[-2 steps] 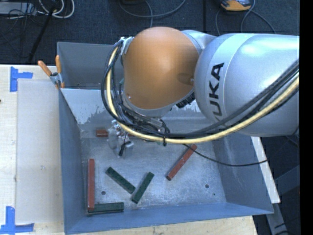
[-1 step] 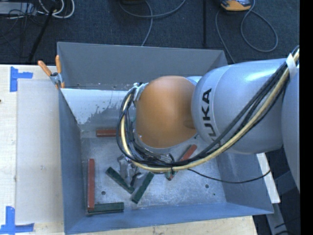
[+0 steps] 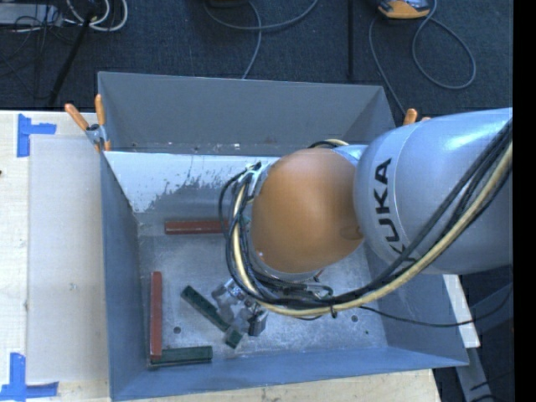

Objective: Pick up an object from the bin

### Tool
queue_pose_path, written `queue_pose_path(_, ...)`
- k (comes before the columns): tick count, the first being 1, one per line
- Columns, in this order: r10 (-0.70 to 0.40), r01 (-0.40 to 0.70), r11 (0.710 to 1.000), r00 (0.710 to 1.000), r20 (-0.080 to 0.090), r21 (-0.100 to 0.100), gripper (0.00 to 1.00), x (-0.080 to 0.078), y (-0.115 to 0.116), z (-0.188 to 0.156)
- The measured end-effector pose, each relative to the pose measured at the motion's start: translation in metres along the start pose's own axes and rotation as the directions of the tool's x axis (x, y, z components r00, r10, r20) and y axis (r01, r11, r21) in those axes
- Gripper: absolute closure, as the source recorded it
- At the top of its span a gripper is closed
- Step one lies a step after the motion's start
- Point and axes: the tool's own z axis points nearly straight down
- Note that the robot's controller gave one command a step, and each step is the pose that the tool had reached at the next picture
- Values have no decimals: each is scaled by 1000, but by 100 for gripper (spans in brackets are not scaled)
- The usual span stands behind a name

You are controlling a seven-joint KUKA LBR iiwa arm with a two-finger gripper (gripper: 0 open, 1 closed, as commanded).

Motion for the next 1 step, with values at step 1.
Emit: queue_pose_path(1, 2, -2, 1000, 1000, 2, 0, 0, 0, 0, 0)
